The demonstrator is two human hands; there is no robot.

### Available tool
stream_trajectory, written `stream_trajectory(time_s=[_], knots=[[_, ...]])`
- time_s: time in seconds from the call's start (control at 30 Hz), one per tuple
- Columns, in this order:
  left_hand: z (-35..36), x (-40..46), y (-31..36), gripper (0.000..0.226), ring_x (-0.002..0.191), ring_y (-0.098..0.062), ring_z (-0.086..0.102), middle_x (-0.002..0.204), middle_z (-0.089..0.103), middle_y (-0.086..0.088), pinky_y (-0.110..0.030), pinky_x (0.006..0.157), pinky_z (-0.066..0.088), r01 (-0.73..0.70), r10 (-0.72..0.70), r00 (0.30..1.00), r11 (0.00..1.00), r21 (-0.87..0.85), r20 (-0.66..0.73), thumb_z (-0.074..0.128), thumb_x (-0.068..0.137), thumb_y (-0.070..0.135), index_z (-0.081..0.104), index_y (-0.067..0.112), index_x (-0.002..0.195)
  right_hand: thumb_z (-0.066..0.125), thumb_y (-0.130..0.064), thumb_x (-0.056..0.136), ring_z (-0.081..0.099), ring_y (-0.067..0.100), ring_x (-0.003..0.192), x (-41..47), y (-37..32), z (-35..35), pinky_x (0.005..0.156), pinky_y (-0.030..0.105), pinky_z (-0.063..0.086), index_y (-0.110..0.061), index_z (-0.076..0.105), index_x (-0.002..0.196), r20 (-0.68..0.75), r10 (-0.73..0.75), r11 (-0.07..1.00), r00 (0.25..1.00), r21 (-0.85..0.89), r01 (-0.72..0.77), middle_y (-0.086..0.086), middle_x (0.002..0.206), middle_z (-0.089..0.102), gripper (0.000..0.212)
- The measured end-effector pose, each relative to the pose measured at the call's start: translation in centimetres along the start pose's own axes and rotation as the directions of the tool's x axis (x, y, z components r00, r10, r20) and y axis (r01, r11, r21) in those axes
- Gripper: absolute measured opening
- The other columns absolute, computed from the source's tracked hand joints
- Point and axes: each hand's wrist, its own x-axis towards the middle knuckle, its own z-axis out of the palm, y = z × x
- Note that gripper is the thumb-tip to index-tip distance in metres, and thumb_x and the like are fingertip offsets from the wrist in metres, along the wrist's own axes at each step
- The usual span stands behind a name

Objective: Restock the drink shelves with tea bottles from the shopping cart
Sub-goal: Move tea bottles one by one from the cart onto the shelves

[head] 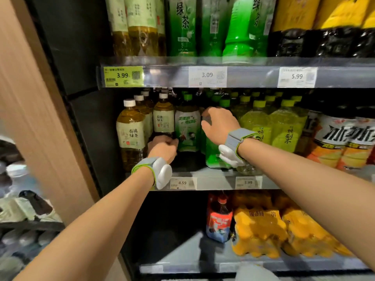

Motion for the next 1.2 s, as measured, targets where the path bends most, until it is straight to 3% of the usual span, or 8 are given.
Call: stream_trajectory(time_s=[0.2,0.33,0.53,0.77,0.93,1.03,1.1,1.2], knots=[[-1.3,-3.2,4.7,0.021,0.076,-0.026,0.07,0.08,0.072,-0.008,-0.047,0.081,0.058,0.053,-0.044,0.996,0.992,-0.116,0.079,0.057,0.085,0.043,0.063,0.024,0.08,0.051,-0.027,0.093,0.057,0.032,0.11,-1.7,1.1,-4.1,0.091,0.041,0.049,-0.01,0.058,0.12,0.061,0.147,0.978,0.987,0.141,-0.155,0.011,0.119,0.062,0.033],[-3.3,-5.2,8.8,0.026,0.065,-0.02,0.067,0.081,0.07,-0.009,-0.044,0.074,0.061,0.12,-0.105,0.988,0.983,-0.136,0.109,0.059,0.091,0.032,0.065,0.009,0.102,0.055,-0.026,0.091,0.058,0.026,0.111,-2.6,0.8,-8.1,0.095,0.038,0.048,-0.015,0.059,0.121,0.126,0.219,0.949,0.968,0.202,-0.241,0.006,0.12,0.063,0.032],[-7.0,-9.8,17.5,0.026,0.067,-0.024,0.069,0.079,0.069,-0.01,-0.045,0.071,0.061,0.147,-0.121,0.968,0.984,-0.105,0.222,0.06,0.091,0.03,0.064,0.006,0.099,0.055,-0.026,0.092,0.057,0.024,0.112,-5.5,-1.0,-18.0,0.095,0.031,0.044,-0.013,0.059,0.123,0.185,0.319,0.917,0.93,0.187,-0.352,0.006,0.121,0.062,0.033],[-10.8,-16.0,31.2,0.035,0.074,-0.026,0.072,0.078,0.073,-0.007,-0.046,0.074,0.06,0.075,-0.068,0.902,0.997,0.0,0.426,0.057,0.072,0.056,0.065,0.022,0.073,0.055,-0.025,0.092,0.058,0.027,0.111,-12.3,-1.0,-35.5,0.092,0.034,0.047,-0.013,0.06,0.12,0.212,0.56,0.792,0.801,0.148,-0.592,0.007,0.121,0.061,0.031],[-10.8,-19.9,36.2,0.024,0.069,-0.026,0.072,0.08,0.072,-0.009,-0.043,0.071,0.061,0.073,-0.059,0.881,0.997,-0.013,0.47,0.059,0.091,0.035,0.067,0.013,0.084,0.05,-0.027,0.096,0.058,0.026,0.109,-15.8,-0.7,-40.7,0.084,0.03,0.047,-0.013,0.058,0.121,0.263,0.632,0.73,0.729,0.114,-0.674,0.006,0.121,0.061,0.03],[-10.1,-23.5,40.1,0.024,0.072,-0.027,0.071,0.08,0.073,-0.009,-0.045,0.074,0.06,0.042,-0.028,0.837,0.999,-0.014,0.546,0.06,0.086,0.042,0.066,0.021,0.079,0.048,-0.027,0.097,0.061,0.028,0.094,-19.6,0.1,-45.6,0.075,0.033,0.048,-0.014,0.056,0.124,0.254,0.693,0.676,0.675,0.097,-0.731,0.01,0.118,0.062,0.031],[-8.8,-26.0,42.7,0.025,0.076,-0.028,0.072,0.082,0.074,-0.009,-0.044,0.076,0.06,-0.012,0.017,0.796,1.0,-0.012,0.606,0.058,0.083,0.047,0.064,0.025,0.075,0.049,-0.028,0.097,0.061,0.029,0.099,-22.8,1.4,-48.6,0.078,0.034,0.049,-0.014,0.056,0.124,0.213,0.74,0.637,0.638,0.084,-0.767,0.01,0.119,0.063,0.032],[-6.9,-29.3,45.7,0.036,0.069,-0.024,0.071,0.079,0.073,-0.008,-0.035,0.066,0.061,-0.055,0.034,0.761,0.998,0.012,0.648,0.055,0.09,0.044,0.067,0.01,0.089,0.051,-0.03,0.096,0.059,0.03,0.106,-26.7,3.1,-51.8,0.081,0.034,0.047,-0.013,0.057,0.124,0.18,0.793,0.58,0.583,0.073,-0.811,0.007,0.119,0.061,0.033]])
